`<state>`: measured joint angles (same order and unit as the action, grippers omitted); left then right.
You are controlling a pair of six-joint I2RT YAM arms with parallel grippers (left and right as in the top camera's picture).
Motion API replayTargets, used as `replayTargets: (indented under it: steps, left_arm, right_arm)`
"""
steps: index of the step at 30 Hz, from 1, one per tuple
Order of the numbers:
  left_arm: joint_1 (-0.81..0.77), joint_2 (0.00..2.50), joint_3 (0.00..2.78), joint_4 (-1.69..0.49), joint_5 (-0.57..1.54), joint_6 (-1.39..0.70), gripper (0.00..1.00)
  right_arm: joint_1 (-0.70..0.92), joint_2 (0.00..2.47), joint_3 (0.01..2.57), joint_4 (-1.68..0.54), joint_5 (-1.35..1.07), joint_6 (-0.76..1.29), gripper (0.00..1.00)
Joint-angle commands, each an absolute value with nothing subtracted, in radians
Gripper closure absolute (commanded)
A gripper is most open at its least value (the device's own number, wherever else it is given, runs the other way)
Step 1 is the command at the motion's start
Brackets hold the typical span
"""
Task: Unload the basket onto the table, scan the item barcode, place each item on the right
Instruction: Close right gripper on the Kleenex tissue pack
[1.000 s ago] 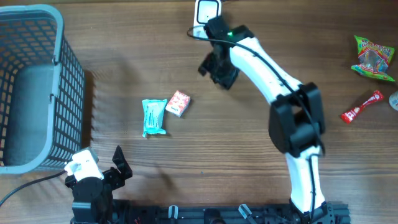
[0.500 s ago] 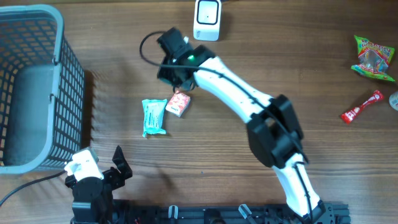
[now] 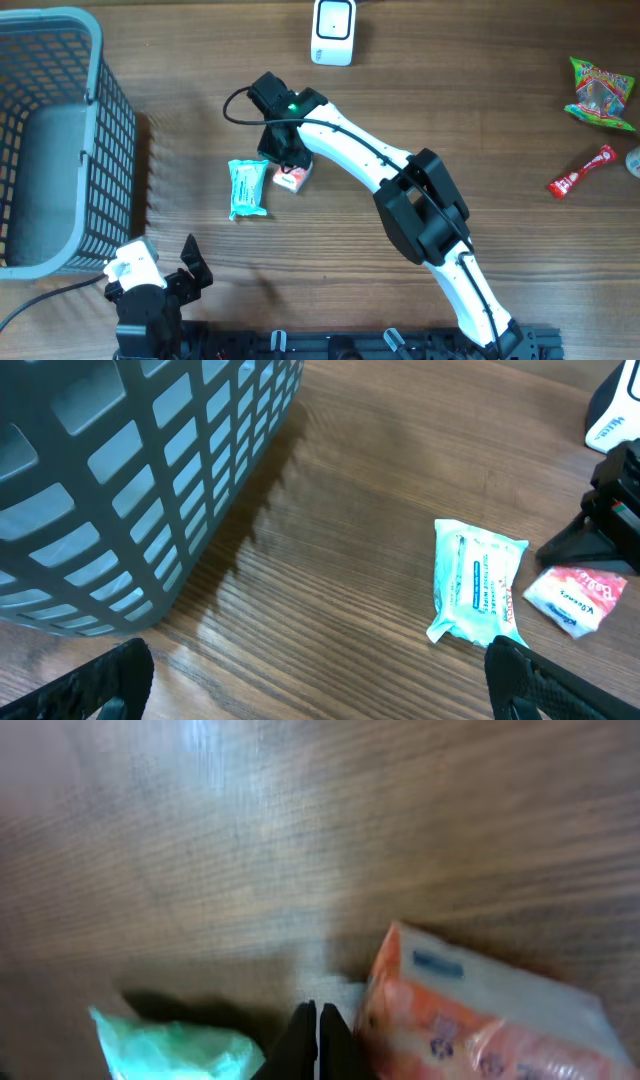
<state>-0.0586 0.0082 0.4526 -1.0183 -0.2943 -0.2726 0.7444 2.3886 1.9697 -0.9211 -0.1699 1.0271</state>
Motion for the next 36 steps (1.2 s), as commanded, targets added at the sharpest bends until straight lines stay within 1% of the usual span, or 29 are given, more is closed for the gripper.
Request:
replayTargets:
  steps: [1,6,9,15,17,18,19,20,21,23,27,28,31,36]
  left_arm:
    - [-0.055,0.005,0.449,-1.018,-0.304,-0.278,0.00]
    - [-0.055,0.005,0.449,-1.018,-0.304,-0.278,0.00]
    - [-0.055,0.005,0.449,-1.018,-0.304,-0.278,0.00]
    - [-0.055,0.005,0.449,-1.017,-0.304,-0.278,0.00]
    - [-0.055,0.005,0.449,-1.018,-0.304,-0.278,0.00]
    - [-0.055,0.005,0.449,-1.018,-0.304,-0.278,0.00]
    - [-0.055,0.005,0.449,-1.018,-0.304,-0.278,0.00]
    - [-0.055,0.005,0.449,-1.017,-0.304,-0.278,0.00]
    - [-0.055,0.005,0.449,-1.018,-0.304,-0.278,0.00]
    - [-0.055,0.005,0.449,-1.018,-0.304,-0.278,0.00]
    - [-0.055,0.005,0.449,-1.018,-0.304,-0.278,0.00]
    - [-0.055,0.005,0.449,-1.018,-0.304,-0.278,0.00]
    - [-0.055,0.005,0.449,-1.018,-0.304,-0.278,0.00]
    - [-0.055,0.005,0.449,-1.017,-0.304,-0.278,0.00]
  right_arm:
    - [0.745,2.414,1.969,-0.990,-0.298,0.877,0.95]
    - [0.737,2.414,1.969,-1.218,-0.191,0.747,0.96]
    - [0.735,2.412,1.969,-1.306,-0.123,0.701,0.95]
    - [0.732,2.362,1.988,-1.421,0.047,0.724,0.95]
    - [0.732,2.327,1.993,-1.455,0.067,0.759,0.95]
    - [0.732,2.308,1.993,-1.468,0.062,0.773,0.94]
    - [0.732,2.282,1.993,-1.484,0.054,0.794,0.84]
    - [0.731,2.263,1.993,-1.497,0.046,0.820,0.50]
    - [0.731,2.246,1.993,-1.509,0.033,0.865,0.26]
    - [0.731,2.222,1.993,-1.521,-0.011,0.974,0.02]
    - [0.730,2.218,1.987,-1.507,-0.028,1.170,0.00]
    - [0.728,2.220,1.980,-1.487,-0.028,1.190,0.00]
    - [0.720,2.220,1.943,-1.368,-0.028,1.158,0.00]
    - [0.695,2.220,1.888,-1.299,-0.038,1.181,0.00]
